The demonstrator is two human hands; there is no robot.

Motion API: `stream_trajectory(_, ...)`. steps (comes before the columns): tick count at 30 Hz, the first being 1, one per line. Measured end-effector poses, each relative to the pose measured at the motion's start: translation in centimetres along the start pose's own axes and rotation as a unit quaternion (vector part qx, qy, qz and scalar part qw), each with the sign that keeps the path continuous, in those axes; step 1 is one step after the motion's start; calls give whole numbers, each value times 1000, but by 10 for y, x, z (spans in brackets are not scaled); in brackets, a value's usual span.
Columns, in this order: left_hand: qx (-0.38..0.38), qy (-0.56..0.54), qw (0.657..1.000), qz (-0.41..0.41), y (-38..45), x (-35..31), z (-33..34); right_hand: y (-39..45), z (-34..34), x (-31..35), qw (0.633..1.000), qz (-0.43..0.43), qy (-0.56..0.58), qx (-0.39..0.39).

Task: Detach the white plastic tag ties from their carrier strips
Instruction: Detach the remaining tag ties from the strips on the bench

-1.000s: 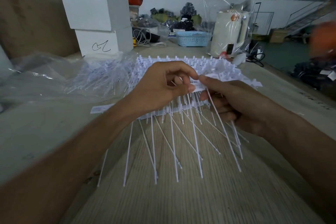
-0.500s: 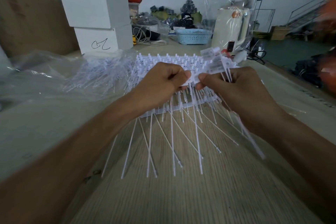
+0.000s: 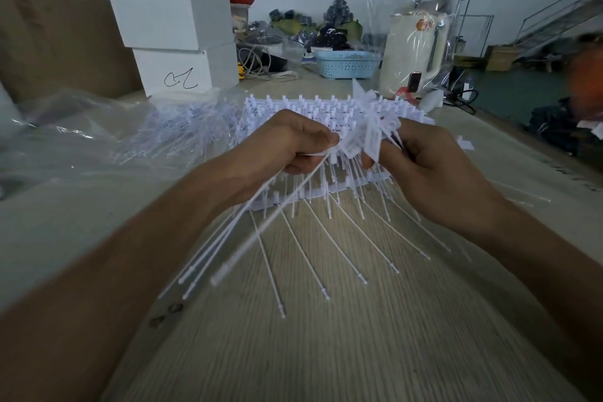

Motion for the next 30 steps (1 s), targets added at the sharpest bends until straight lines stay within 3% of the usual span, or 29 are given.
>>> stream_trajectory(4, 68, 17, 997, -16, -3, 0, 2, -1, 11, -11, 992, 87, 91, 23)
stream_trajectory(7, 126, 76, 989, -29, -10, 2, 0, 1, -6, -20, 970, 142, 197, -28)
stream_trajectory(10, 74, 112, 991, -19, -6, 6, -6, 0, -19, -35, 943, 190, 269, -53)
stream_trajectory(12, 51, 122, 991, -7, -5, 3, -5, -2, -11, -38, 938, 215, 270, -27)
stream_trajectory(17, 76, 124, 989, 20, -8, -1, 1, -2, 13, -22, 939, 228, 256, 15)
stream_trajectory(26, -35, 125, 989, 74, -5, -9, -5, -10, 18, -31, 878, 351, 324, 7)
stream_trajectory(30, -72, 122, 985, 95, -4, -11, -9, -13, 22, -32, 879, 361, 307, 49)
Point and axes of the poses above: each hand's wrist, its own y-axis towards the middle knuckle, its own z-axis out of the palm, x = y × z, the point moved 5 cm from there along y, towards the middle knuckle, and after that the axes turned 1 degree about -y, right-handed, at the moved point
